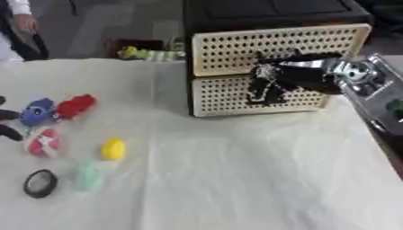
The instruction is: Pick up objects from table and place into drawer.
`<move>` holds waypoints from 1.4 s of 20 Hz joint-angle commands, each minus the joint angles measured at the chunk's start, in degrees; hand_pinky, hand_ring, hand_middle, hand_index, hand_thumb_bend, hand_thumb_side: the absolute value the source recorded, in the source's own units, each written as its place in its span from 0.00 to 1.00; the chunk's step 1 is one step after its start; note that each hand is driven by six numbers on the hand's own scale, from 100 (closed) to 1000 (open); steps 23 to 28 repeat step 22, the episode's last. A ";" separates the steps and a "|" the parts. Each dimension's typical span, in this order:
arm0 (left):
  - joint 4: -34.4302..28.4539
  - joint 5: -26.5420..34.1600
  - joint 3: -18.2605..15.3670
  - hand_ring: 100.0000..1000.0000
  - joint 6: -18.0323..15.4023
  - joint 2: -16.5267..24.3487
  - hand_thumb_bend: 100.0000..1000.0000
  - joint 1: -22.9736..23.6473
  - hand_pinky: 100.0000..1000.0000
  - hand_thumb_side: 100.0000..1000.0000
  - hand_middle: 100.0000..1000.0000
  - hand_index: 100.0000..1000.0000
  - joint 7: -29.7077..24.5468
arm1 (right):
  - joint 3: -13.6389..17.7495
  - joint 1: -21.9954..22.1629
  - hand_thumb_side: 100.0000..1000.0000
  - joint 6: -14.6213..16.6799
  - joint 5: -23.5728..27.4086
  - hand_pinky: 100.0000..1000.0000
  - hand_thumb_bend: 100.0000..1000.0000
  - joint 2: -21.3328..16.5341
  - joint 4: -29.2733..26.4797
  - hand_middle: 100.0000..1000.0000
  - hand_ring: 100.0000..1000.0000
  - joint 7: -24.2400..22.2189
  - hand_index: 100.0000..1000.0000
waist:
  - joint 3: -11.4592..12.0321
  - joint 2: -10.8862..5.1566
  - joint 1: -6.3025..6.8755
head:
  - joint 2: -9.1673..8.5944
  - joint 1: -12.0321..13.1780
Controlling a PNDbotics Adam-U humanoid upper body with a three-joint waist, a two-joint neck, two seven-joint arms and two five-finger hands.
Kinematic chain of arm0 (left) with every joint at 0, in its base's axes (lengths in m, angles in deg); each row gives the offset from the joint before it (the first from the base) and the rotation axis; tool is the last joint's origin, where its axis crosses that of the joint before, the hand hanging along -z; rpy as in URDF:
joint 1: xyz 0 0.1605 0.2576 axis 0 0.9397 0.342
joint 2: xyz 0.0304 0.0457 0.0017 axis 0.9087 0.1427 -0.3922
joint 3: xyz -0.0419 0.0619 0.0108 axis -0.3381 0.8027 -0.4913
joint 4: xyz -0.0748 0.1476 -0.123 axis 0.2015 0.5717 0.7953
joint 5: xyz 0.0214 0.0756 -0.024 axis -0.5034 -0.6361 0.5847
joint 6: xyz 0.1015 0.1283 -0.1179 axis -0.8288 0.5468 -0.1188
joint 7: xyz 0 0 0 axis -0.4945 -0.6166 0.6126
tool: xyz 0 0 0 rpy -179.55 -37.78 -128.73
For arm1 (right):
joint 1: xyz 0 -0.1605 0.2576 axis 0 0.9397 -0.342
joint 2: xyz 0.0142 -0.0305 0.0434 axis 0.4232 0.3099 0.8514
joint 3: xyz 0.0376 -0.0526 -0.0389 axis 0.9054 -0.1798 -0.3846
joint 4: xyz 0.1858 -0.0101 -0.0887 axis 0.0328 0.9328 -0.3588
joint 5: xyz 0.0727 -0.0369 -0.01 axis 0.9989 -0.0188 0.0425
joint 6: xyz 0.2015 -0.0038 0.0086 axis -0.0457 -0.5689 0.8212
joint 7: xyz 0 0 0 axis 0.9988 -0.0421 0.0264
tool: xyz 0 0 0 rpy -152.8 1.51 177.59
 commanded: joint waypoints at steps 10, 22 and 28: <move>-0.83 0.62 -0.24 0.56 -0.48 0.55 0.01 -0.47 0.36 1.00 0.60 0.82 -0.46 | 3.01 12.21 1.00 -0.34 6.50 0.77 0.00 -11.76 -19.39 0.63 0.63 -1.70 0.76 | -0.51 -2.16 0.22 | 0.12 -0.29; -0.83 1.35 -1.12 0.57 -1.58 1.02 0.01 0.00 0.36 0.99 0.61 0.82 0.37 | 17.65 26.23 1.00 5.28 15.17 0.74 0.00 -12.06 -38.01 0.50 0.52 17.14 0.75 | -1.93 -3.76 1.42 | 2.05 0.83; -0.83 1.35 -1.12 0.57 -1.58 1.02 0.01 0.00 0.36 0.99 0.61 0.82 0.37 | 17.65 26.23 1.00 5.28 15.17 0.74 0.00 -12.06 -38.01 0.50 0.52 17.14 0.75 | -1.93 -3.76 1.42 | 2.05 0.83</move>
